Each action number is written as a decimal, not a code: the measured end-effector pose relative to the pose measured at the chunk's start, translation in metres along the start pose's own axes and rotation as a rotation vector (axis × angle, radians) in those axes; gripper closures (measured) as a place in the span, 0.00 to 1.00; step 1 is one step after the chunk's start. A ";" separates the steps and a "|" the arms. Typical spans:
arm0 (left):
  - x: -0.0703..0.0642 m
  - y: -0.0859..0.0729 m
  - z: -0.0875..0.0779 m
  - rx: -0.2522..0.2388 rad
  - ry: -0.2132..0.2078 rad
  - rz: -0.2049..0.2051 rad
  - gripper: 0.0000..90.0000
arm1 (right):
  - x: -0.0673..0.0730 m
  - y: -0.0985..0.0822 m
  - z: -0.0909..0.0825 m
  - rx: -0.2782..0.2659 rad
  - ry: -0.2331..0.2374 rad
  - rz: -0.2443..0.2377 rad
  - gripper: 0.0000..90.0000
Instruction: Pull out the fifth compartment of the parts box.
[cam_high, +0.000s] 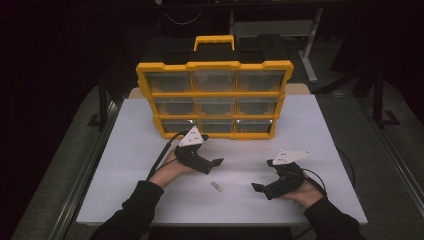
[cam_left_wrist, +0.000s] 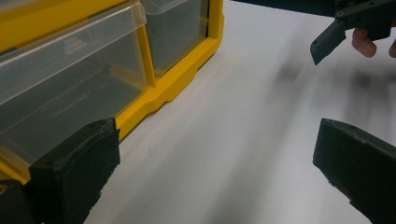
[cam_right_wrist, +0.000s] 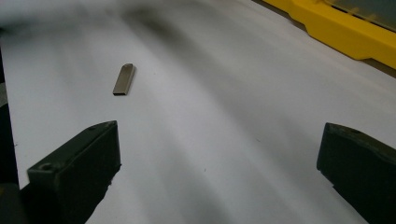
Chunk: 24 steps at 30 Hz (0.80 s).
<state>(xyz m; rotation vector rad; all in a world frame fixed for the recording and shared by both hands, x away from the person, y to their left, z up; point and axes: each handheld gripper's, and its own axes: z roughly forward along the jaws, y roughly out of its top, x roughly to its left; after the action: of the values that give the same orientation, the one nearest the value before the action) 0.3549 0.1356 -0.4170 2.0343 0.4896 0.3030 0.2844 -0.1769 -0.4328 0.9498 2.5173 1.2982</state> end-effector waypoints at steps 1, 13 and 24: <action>0.000 0.000 0.000 -0.001 0.002 0.007 0.00 | 0.000 0.000 0.000 0.000 0.001 -0.001 0.00; -0.002 0.000 -0.003 0.005 0.034 0.076 0.00 | 0.000 0.000 0.000 0.001 0.002 0.000 0.00; -0.002 0.000 -0.007 -0.003 0.055 0.126 0.00 | 0.000 0.000 0.000 0.004 -0.001 0.000 0.00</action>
<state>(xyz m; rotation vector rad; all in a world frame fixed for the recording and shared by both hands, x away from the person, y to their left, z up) 0.3501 0.1400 -0.4138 2.0627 0.3949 0.4368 0.2842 -0.1766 -0.4332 0.9516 2.5197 1.2934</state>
